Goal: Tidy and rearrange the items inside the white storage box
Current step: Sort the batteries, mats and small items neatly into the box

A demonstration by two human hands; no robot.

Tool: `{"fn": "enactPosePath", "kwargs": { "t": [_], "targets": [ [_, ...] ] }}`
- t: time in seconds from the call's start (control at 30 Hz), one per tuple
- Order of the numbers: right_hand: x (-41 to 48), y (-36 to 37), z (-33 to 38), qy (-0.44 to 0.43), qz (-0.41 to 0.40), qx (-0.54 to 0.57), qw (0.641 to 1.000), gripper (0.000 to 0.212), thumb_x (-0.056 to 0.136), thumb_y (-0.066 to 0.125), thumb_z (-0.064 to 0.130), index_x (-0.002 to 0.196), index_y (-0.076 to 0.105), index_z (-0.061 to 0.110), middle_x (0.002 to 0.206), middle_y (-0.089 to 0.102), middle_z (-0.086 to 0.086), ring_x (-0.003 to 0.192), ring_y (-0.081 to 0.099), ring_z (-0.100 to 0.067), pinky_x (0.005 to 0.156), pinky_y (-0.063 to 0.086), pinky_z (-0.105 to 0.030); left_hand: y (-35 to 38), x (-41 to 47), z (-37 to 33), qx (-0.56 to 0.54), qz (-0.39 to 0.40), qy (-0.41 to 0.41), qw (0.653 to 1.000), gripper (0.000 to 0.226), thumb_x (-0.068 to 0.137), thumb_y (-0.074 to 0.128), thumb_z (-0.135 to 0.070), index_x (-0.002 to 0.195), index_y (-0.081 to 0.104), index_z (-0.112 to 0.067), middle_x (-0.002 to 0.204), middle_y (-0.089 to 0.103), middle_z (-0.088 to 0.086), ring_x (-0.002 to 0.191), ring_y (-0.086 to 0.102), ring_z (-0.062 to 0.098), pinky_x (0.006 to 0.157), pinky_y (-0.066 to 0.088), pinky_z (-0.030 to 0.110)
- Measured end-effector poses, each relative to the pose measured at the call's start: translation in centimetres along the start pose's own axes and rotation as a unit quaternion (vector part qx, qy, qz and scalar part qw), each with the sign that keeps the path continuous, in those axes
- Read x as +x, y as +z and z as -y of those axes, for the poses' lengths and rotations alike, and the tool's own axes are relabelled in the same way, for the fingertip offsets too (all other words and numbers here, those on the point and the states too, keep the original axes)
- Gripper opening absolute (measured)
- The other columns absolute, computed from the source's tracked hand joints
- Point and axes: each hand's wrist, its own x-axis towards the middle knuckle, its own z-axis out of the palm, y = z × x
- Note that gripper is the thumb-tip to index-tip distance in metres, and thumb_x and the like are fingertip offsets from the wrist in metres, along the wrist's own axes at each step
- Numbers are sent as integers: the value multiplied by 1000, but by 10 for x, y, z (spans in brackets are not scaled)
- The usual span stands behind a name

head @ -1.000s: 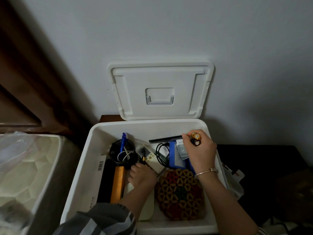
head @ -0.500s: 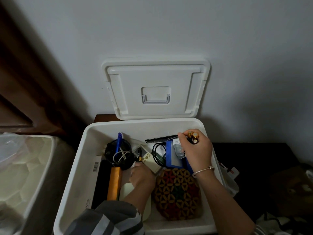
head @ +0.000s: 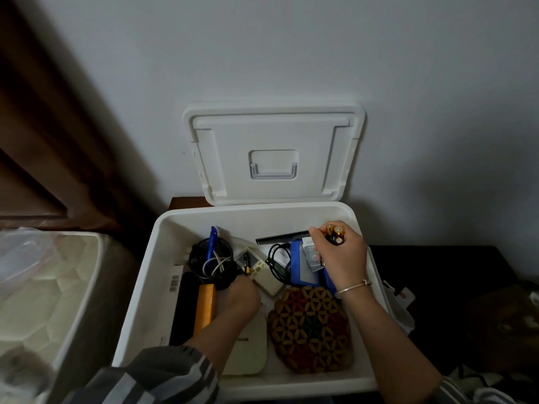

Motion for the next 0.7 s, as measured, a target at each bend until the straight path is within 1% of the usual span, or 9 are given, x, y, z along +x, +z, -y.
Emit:
{"fn": "enactPosePath", "kwargs": {
  "t": [0.1, 0.2, 0.27, 0.33, 0.4, 0.5, 0.6, 0.67, 0.7],
  "targets": [
    [-3, -1, 4, 57, 41, 21, 997, 20, 80, 73, 20, 64, 60, 17, 51, 60, -1, 44, 54, -9, 48, 48, -19, -10, -4, 7, -99, 32, 8, 995, 28, 98, 42, -6, 120, 53, 7, 94, 58, 14, 91, 58, 28, 81, 51, 32],
    [-10, -2, 14, 151, 107, 98, 978, 19, 81, 72, 17, 71, 61, 5, 52, 58, -7, 44, 51, -17, 45, 44, -23, -28, -24, 10, -196, 113, 1, 974, 12, 99, 45, -8, 96, 55, -2, 77, 49, 7, 65, 49, 15, 58, 41, 27],
    [-17, -2, 21, 211, 137, 124, 960, 18, 82, 72, 18, 71, 61, 8, 53, 58, -6, 45, 49, -16, 39, 39, -19, -43, -41, 10, -317, 150, -2, 937, 16, 100, 45, -9, 88, 56, -4, 74, 53, 9, 58, 48, 13, 51, 36, 23],
    [-27, -1, 26, 288, 149, 156, 933, 17, 83, 71, 20, 73, 60, 12, 57, 57, -5, 45, 50, -13, 36, 35, -18, -60, -62, 9, -418, 152, 16, 896, 17, 100, 45, -11, 95, 59, -1, 70, 55, 6, 56, 47, 11, 51, 36, 21],
    [-39, 2, 29, 369, 151, 229, 888, 16, 84, 70, 22, 76, 59, 14, 60, 55, -5, 42, 50, -9, 33, 35, -17, -77, -83, 6, -480, 121, 49, 867, 22, 101, 45, -15, 99, 61, 0, 65, 57, 0, 54, 48, 8, 52, 39, 20],
    [-62, 10, 36, 443, 183, 303, 823, 22, 83, 70, 30, 73, 56, 16, 58, 55, -2, 39, 50, -7, 28, 29, -14, -93, -111, -3, -494, 35, 107, 862, 24, 102, 44, -21, 100, 60, -3, 76, 55, 3, 66, 51, 10, 62, 46, 27],
    [-86, 21, 48, 465, 181, 330, 801, 27, 82, 70, 38, 73, 56, 16, 56, 56, 0, 39, 50, -7, 28, 28, -14, -92, -136, -16, -460, -73, 152, 872, 23, 101, 46, -22, 90, 58, -6, 75, 54, 4, 69, 49, 15, 63, 45, 31],
    [-99, 28, 55, 470, 160, 349, 795, 31, 81, 67, 44, 79, 61, 14, 63, 60, -2, 50, 56, -10, 37, 35, -16, -87, -152, -21, -414, -138, 182, 881, 20, 100, 47, -21, 87, 56, -10, 72, 54, 0, 65, 49, 13, 55, 40, 22],
    [-105, 31, 57, 474, 150, 367, 787, 37, 81, 65, 47, 86, 65, 11, 74, 65, -5, 64, 61, -14, 50, 44, -19, -84, -158, -22, -393, -163, 194, 884, 18, 100, 47, -20, 87, 55, -11, 73, 56, 1, 65, 51, 14, 54, 40, 21]
  ]
}}
